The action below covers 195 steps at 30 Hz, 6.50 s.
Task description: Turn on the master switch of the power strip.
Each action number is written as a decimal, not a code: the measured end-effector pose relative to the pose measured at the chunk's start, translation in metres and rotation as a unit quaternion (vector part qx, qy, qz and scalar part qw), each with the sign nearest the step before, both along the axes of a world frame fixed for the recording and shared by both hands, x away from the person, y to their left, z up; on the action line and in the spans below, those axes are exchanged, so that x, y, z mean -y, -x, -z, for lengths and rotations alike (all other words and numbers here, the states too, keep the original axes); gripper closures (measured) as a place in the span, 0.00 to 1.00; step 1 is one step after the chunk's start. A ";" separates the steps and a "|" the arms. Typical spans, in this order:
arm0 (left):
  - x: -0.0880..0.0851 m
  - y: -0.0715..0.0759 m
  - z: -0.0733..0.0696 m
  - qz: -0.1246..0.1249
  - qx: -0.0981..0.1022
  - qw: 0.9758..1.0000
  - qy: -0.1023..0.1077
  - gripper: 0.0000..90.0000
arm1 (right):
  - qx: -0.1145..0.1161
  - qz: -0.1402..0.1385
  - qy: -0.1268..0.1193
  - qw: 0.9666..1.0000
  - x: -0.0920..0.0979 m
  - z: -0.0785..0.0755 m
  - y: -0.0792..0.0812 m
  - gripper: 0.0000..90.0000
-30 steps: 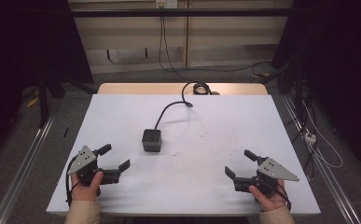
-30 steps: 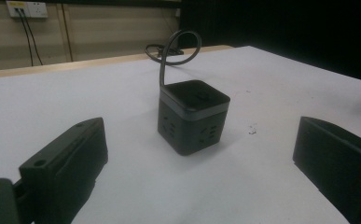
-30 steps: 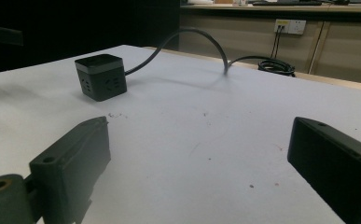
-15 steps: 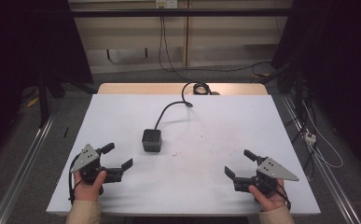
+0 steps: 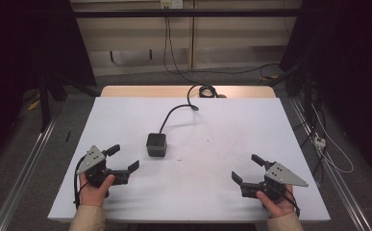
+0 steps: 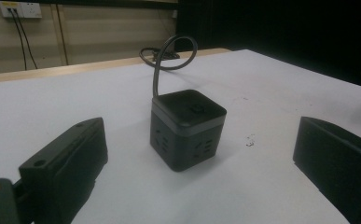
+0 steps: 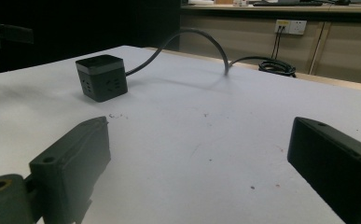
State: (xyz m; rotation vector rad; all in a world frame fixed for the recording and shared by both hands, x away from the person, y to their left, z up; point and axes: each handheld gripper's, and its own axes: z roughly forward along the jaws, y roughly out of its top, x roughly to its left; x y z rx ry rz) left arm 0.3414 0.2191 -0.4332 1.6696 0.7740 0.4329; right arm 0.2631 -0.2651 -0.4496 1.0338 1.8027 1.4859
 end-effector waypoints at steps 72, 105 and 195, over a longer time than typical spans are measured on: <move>0.027 -0.024 -0.004 0.011 -0.007 1.000 0.001 0.05 | 0.000 0.010 -0.002 1.000 0.009 0.002 0.001 0.06; 0.036 -0.033 -0.007 0.022 -0.015 1.000 0.003 0.11 | -0.003 0.021 0.000 1.000 0.013 0.003 0.002 0.05; 0.049 -0.055 -0.012 0.033 -0.051 0.998 -0.027 0.82 | 0.000 0.018 0.000 1.000 0.009 0.002 -0.001 0.06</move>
